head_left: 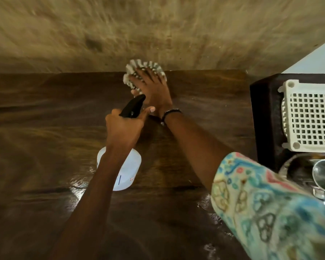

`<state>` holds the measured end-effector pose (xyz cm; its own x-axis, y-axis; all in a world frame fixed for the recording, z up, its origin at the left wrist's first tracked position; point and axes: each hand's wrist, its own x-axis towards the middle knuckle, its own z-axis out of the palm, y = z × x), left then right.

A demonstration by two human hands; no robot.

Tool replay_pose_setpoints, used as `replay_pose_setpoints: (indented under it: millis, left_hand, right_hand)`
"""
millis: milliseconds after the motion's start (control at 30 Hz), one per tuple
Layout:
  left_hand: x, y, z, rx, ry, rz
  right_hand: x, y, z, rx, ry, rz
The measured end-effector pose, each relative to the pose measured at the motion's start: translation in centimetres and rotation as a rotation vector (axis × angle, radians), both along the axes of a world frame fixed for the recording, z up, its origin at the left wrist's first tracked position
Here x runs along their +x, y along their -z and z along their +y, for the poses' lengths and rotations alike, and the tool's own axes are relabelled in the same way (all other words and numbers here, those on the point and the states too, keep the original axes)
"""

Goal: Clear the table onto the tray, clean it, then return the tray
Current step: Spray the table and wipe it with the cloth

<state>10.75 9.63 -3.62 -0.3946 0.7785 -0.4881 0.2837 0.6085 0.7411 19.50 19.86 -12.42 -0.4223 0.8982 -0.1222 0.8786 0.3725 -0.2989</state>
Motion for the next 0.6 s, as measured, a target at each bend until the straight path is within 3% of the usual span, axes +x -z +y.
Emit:
replay_pose_setpoints:
  millis: [167,433,600]
  left_hand:
    - [-0.6,0.2,-0.8,-0.027,-0.001,-0.028]
    - [-0.6,-0.2,-1.5,-0.018,0.055,-0.051]
    - [-0.5,-0.4,-2.1,-0.007,0.065,-0.049]
  right_hand:
    - [3.5,-0.5,-1.0,0.026,-0.196,0.011]
    - [15.7,-0.2,-1.9,0.117,0.366,-0.006]
    - [17.4,0.4,-4.1,0.154,0.658,0.012]
